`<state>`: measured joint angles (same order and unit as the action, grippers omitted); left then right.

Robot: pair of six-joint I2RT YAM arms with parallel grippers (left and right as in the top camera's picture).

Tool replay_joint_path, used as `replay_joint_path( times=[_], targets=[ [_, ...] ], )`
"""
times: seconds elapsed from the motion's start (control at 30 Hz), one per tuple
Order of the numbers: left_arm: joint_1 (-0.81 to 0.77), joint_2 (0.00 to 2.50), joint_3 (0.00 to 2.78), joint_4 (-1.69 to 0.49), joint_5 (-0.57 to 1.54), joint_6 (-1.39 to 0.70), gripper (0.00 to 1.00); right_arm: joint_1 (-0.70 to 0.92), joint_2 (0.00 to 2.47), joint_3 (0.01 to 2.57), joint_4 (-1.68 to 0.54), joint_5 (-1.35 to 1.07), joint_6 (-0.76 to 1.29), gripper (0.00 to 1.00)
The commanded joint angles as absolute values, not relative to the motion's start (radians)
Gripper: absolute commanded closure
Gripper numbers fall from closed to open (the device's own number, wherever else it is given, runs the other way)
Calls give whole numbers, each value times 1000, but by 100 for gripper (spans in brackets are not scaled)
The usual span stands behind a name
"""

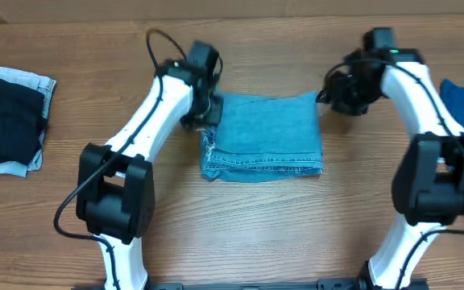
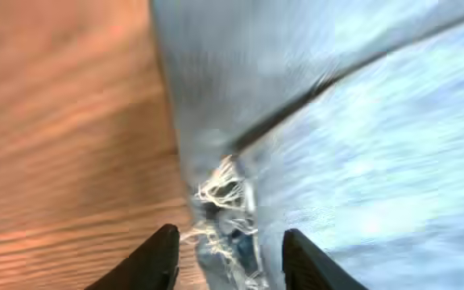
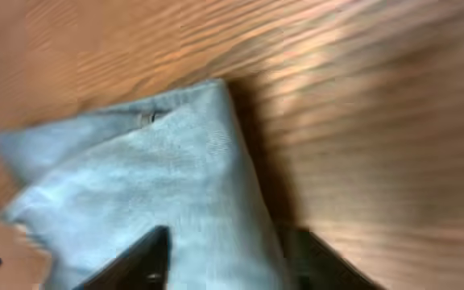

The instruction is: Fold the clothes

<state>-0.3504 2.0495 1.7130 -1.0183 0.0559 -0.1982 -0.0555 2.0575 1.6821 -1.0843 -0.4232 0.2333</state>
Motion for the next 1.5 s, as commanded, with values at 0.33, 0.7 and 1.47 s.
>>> replay_joint_path(
  times=[0.33, 0.7, 1.47],
  targets=[
    [-418, 2050, 1787, -1076, 112, -179, 52, -86, 2024, 1456, -1048, -524, 144, 15],
    [-440, 2168, 1787, -1067, 75, -180, 55, -84, 2024, 1221, -759, -791, 18, 19],
    [-455, 2055, 1803, -941, 286, -605, 66, -88, 1886, 1226, -780, -879, 66, 96]
  ],
)
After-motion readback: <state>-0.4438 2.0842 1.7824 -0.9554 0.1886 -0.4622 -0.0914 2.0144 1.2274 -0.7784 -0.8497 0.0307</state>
